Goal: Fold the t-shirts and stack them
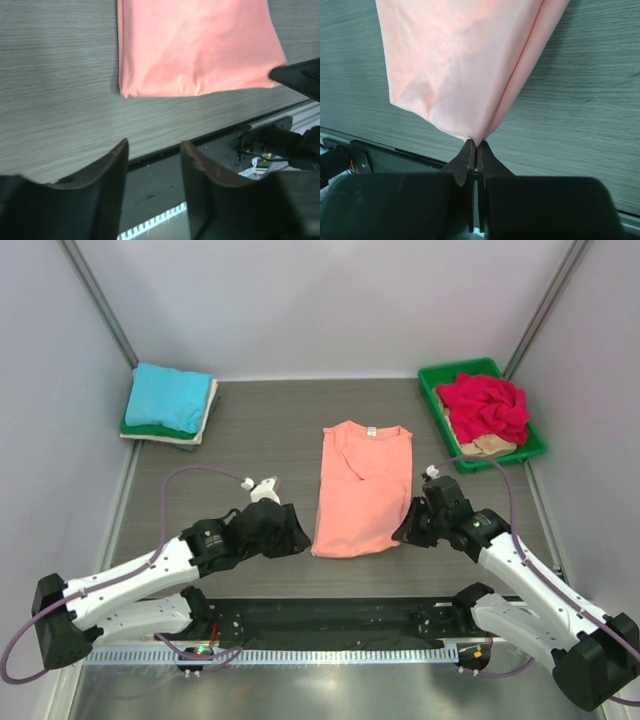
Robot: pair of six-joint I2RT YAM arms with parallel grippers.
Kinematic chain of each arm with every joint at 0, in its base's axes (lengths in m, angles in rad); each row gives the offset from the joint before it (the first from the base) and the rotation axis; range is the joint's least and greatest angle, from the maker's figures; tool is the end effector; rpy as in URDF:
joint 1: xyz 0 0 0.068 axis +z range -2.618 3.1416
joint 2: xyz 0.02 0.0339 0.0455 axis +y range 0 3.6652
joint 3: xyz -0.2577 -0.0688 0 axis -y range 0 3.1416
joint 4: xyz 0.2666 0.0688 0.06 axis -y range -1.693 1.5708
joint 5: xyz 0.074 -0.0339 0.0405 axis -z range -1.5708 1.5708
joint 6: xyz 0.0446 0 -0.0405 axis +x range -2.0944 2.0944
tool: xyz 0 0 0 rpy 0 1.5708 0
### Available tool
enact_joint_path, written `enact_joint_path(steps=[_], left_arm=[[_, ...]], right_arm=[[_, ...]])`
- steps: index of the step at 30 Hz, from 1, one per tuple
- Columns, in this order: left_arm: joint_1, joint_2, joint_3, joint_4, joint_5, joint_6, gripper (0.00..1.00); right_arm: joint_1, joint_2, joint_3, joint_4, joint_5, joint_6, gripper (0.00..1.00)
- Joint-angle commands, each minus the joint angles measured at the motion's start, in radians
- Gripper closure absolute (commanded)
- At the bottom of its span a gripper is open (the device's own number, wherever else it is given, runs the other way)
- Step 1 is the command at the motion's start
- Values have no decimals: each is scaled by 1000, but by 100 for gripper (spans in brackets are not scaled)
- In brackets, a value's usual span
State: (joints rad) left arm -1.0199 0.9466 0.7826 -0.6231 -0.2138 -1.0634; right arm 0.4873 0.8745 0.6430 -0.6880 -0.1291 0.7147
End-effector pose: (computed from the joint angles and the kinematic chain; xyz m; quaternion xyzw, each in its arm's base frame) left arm 0.1259 -0.1869 0.2550 -0.0607 0.9178 -0.2780 0.2768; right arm 0.1737 0.0986 0.2144 0.0868 0.9417 0.2309 0.2288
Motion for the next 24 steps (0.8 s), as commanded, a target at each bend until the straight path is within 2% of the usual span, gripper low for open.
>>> enact_joint_path(steps=[1, 2, 4, 5, 6, 9, 15, 18, 24], left_arm=[[-3, 50, -64, 107, -4, 14, 50], [-3, 76, -94, 153, 28, 14, 42], [-3, 102, -176, 297, 50, 0, 34], [-3, 135, -201, 342, 62, -4, 33], [-3, 155, -218, 417, 77, -6, 33], [-3, 234, -243, 508, 88, -10, 33], [-3, 340, -244, 592, 83, -24, 41], [-3, 346, -263, 619, 85, -38, 42], [-3, 348, -282, 596, -18, -75, 44]], right_arm=[[4, 6, 15, -12, 3, 17, 99], [2, 0, 4, -10, 5, 17, 99], [4, -20, -26, -10, 14, 22, 99], [4, -23, -35, -8, 16, 22, 99], [4, -28, -49, -8, 13, 23, 99], [4, -26, -69, -1, 6, 20, 99], [4, -23, -78, 8, 8, 22, 99], [4, -23, -82, 8, 6, 22, 99], [4, -19, -83, 16, 6, 20, 99]])
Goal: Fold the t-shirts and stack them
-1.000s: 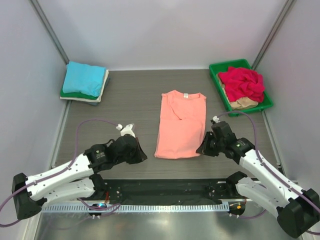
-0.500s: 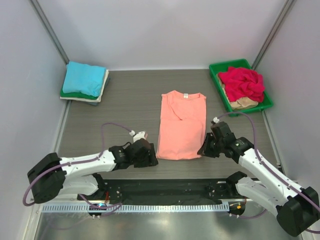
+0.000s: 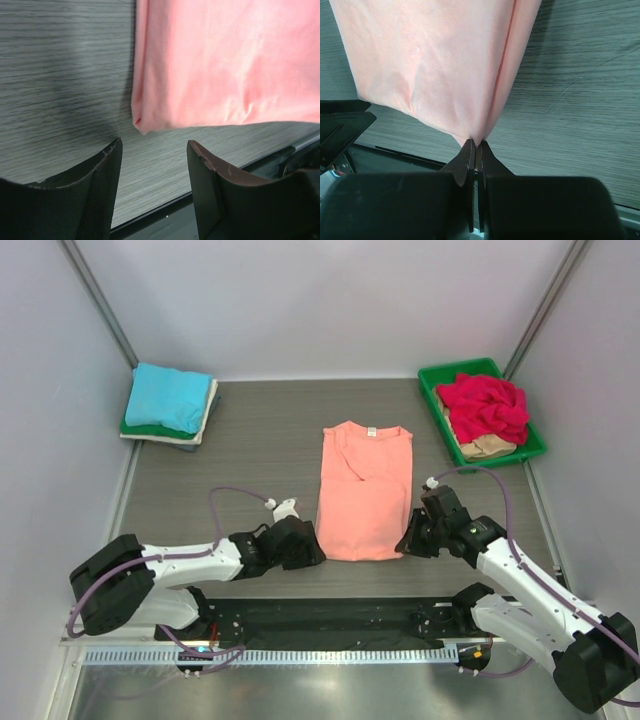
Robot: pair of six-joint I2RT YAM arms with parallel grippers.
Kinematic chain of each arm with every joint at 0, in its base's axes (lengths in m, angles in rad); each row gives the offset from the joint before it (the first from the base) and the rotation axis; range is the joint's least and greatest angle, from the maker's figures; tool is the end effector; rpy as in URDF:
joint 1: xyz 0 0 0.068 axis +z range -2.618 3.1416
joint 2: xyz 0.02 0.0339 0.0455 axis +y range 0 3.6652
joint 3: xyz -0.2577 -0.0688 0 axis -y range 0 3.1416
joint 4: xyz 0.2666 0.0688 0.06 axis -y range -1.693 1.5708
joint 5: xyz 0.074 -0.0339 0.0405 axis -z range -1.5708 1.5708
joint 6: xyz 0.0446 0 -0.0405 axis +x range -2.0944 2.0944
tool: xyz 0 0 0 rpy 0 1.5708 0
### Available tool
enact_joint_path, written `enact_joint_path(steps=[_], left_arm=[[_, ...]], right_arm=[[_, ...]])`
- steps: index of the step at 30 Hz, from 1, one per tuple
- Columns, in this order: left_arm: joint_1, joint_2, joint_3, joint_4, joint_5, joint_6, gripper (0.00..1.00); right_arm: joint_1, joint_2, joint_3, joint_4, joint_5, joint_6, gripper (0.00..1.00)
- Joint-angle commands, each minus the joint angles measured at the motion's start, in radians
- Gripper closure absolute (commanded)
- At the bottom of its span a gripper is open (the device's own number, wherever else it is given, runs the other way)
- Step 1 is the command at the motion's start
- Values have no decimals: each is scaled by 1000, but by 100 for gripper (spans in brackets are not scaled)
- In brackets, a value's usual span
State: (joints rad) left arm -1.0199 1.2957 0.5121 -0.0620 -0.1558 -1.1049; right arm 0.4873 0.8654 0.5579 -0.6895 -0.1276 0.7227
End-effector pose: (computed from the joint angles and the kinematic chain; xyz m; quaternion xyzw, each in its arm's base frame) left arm 0.1417 -0.2175 0.1275 -0.0672 0.9301 -0.2735 0.2357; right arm 0.1647 0.0937 0.1869 0.0945 0.9527 0.2109 0.1975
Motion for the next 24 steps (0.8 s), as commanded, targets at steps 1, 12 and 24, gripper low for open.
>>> enact_joint_path(steps=[1, 12, 24], left_arm=[[-3, 10, -14, 33, -85, -41, 46], [17, 88, 8, 19, -131, -72, 59], [37, 123, 46, 47, -107, -41, 100]], right_arm=[[4, -9, 2, 18, 3, 12, 99], [5, -11, -7, 19, -1, 18, 99], [4, -16, -44, 25, 5, 34, 99]])
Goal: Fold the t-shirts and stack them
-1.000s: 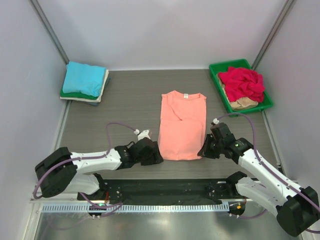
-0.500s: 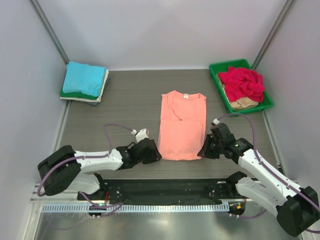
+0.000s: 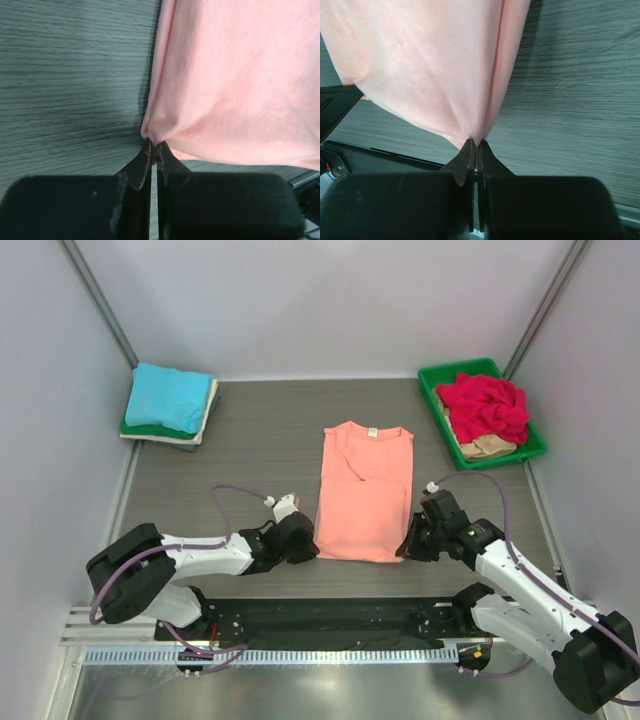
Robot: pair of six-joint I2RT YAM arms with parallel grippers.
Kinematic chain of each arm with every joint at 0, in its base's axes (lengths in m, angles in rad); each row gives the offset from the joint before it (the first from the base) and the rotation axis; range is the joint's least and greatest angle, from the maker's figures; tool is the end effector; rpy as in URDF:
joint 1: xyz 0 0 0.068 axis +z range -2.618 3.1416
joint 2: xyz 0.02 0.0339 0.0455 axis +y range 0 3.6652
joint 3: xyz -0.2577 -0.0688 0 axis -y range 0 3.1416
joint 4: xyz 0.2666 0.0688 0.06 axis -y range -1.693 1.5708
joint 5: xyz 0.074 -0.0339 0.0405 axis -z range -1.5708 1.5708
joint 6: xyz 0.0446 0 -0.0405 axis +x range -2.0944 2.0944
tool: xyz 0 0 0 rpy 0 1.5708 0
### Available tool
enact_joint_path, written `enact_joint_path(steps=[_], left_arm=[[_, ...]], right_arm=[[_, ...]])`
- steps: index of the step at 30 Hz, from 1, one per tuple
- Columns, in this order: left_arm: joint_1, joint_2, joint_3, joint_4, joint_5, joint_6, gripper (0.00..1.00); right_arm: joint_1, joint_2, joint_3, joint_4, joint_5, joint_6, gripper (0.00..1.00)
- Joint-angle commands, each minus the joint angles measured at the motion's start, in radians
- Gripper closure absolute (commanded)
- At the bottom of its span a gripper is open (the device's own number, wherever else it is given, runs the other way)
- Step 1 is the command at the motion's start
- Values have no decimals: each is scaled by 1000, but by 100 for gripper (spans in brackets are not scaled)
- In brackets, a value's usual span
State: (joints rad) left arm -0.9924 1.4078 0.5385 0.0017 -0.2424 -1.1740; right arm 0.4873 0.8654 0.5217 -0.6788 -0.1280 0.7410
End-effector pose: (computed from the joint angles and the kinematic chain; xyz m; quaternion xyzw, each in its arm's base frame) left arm 0.1576 -0.2218 0.1134 -0.1260 0.9243 -0.2489 0.2604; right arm 0.1615 0.0920 0.1755 0.1044 0.9552 0.2060 0.1853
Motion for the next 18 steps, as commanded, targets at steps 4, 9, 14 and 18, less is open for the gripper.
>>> enact_joint_path(steps=[4, 9, 14, 18], left_arm=[[-3, -88, 49, -126, -6, 37, 100], [-60, -381, 55, -388, -83, -1, 100], [-104, -542, 31, -511, -75, -64, 100], [-152, -563, 58, -519, -46, -102, 100]], right_arm=[[2, -25, -14, 13, 4, 31, 99], [4, -17, -14, 13, -10, 34, 99], [5, -28, -34, 9, -30, 46, 99], [5, -61, -31, -11, -64, 63, 99]])
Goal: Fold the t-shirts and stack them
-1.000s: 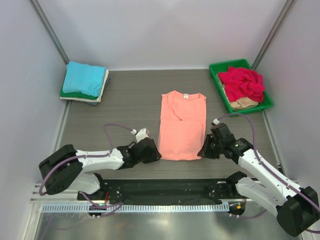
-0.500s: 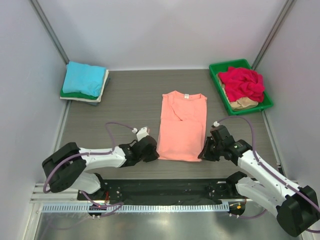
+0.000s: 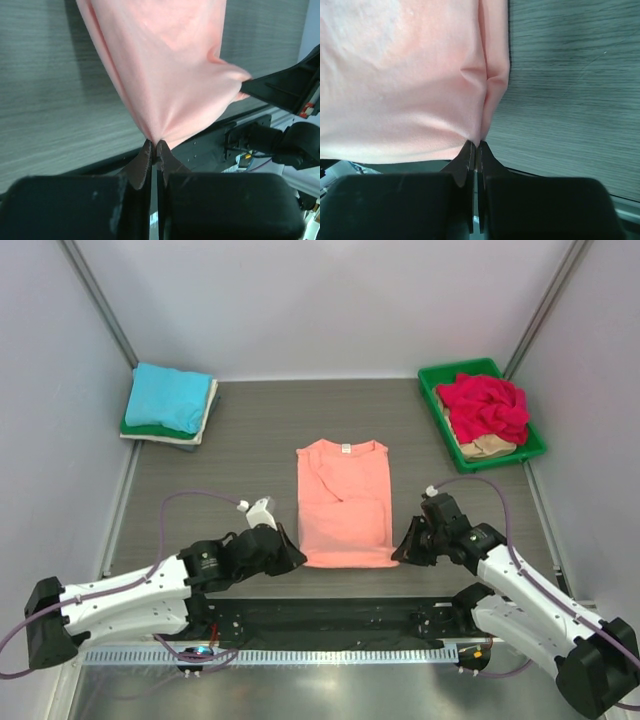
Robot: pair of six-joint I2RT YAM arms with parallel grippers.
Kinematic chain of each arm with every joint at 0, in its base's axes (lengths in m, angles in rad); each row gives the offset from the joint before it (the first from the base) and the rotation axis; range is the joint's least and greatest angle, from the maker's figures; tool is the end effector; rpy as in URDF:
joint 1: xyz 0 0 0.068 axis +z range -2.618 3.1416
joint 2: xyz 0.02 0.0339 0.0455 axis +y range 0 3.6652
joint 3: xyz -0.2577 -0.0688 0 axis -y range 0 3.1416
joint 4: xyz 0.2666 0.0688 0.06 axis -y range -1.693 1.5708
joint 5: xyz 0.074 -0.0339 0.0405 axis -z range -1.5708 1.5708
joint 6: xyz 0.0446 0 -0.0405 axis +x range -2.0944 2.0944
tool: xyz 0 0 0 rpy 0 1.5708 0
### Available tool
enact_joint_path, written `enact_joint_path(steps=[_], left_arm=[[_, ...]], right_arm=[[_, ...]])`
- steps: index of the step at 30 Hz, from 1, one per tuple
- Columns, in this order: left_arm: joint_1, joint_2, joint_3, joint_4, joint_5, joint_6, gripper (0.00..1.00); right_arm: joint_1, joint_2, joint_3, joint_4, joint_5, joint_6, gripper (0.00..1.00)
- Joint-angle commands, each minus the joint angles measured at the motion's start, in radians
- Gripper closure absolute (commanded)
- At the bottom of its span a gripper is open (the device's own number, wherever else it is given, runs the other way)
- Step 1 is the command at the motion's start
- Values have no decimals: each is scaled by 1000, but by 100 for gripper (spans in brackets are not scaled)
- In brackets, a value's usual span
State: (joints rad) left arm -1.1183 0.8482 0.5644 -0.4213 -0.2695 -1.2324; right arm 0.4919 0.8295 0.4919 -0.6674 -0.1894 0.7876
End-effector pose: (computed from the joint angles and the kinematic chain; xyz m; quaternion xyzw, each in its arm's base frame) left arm 0.1031 -0.1849 0.2139 -0.1076 0.8949 -0.3366 0.2727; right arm 0.1552 0.0927 0.1724 0.1147 0.9494 0.2387 0.1687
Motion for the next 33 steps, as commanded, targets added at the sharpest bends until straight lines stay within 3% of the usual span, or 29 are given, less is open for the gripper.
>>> enact_joint_path(steps=[1, 6, 11, 15, 24, 33], left_arm=[[-38, 9, 51, -109, -14, -39, 100], [-40, 72, 289, -233, -95, 49, 100], [9, 169, 449, -315, -139, 143, 100], [104, 212, 497, -297, -64, 214, 100], [438, 333, 552, -234, 133, 372, 100], [618, 560, 695, -180, 302, 473, 100]], right_arm=[[0, -44, 8, -37, -7, 24, 99], [0, -11, 175, -83, 28, 9, 99], [-4, 143, 376, -100, 88, -60, 99], [-15, 267, 510, -103, 128, -122, 99], [-98, 562, 770, -101, 150, -237, 99], [-153, 789, 974, -90, 105, -271, 99]])
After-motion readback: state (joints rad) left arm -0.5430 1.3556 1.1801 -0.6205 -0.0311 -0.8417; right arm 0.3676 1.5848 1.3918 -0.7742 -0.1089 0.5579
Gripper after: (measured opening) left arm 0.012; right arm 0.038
